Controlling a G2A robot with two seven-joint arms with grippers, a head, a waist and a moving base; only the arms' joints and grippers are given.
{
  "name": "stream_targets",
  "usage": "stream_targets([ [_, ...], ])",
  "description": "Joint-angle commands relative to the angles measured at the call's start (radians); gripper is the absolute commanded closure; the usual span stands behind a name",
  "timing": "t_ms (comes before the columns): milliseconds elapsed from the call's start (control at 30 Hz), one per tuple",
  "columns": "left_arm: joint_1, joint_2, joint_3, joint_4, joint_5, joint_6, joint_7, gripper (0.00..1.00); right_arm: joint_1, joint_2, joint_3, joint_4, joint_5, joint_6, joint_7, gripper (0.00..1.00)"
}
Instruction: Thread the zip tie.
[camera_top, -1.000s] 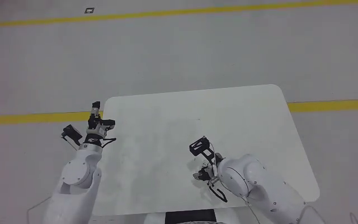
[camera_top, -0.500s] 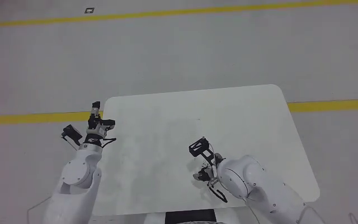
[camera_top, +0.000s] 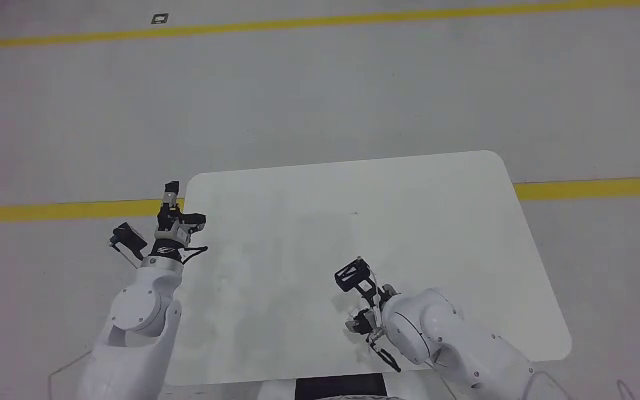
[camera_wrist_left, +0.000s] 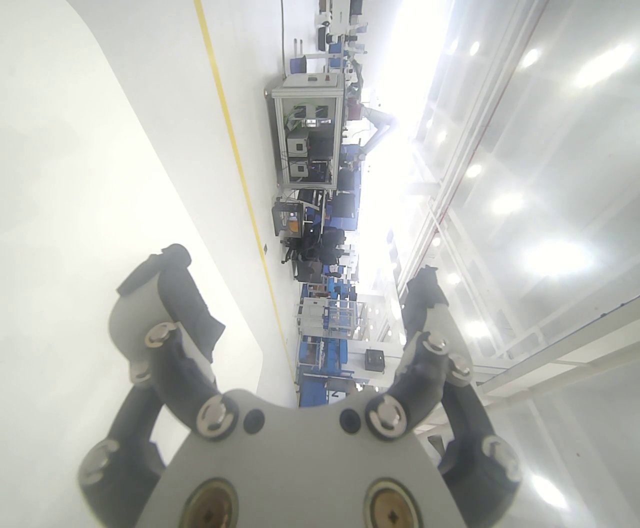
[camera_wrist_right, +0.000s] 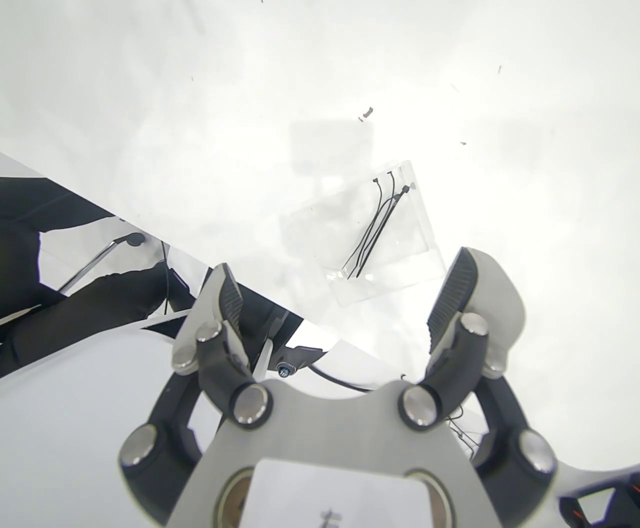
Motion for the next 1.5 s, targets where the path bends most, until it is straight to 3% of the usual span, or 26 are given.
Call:
stream_targets([
  [0,0.0,0.0,0.0,0.0,0.0,0.0,0.0,0.0,0.0,0.0,0.0,0.0,-0.001,0.0,0.0,0.0],
  [700,0.0,0.0,0.0,0.0,0.0,0.0,0.0,0.0,-0.017,-0.01,-0.002,0.044,0.014,-0.014,-0.033,0.0],
  [1200,0.0,0.0,0.0,0.0,0.0,0.0,0.0,0.0,-0.037,-0.018,-0.01,0.014,0.025,-0.03,0.0,0.0],
  [1267,0.0,0.0,0.0,0.0,0.0,0.0,0.0,0.0,-0.03,-0.022,-0.015,0.026,0.017,-0.023,0.0,0.13],
  [1333,0.0,0.0,0.0,0.0,0.0,0.0,0.0,0.0,-0.025,-0.025,-0.02,0.035,0.01,-0.017,-0.003,0.5],
  [1467,0.0,0.0,0.0,0.0,0.0,0.0,0.0,0.0,-0.015,-0.034,-0.031,0.06,-0.003,0.0,0.0,0.54],
])
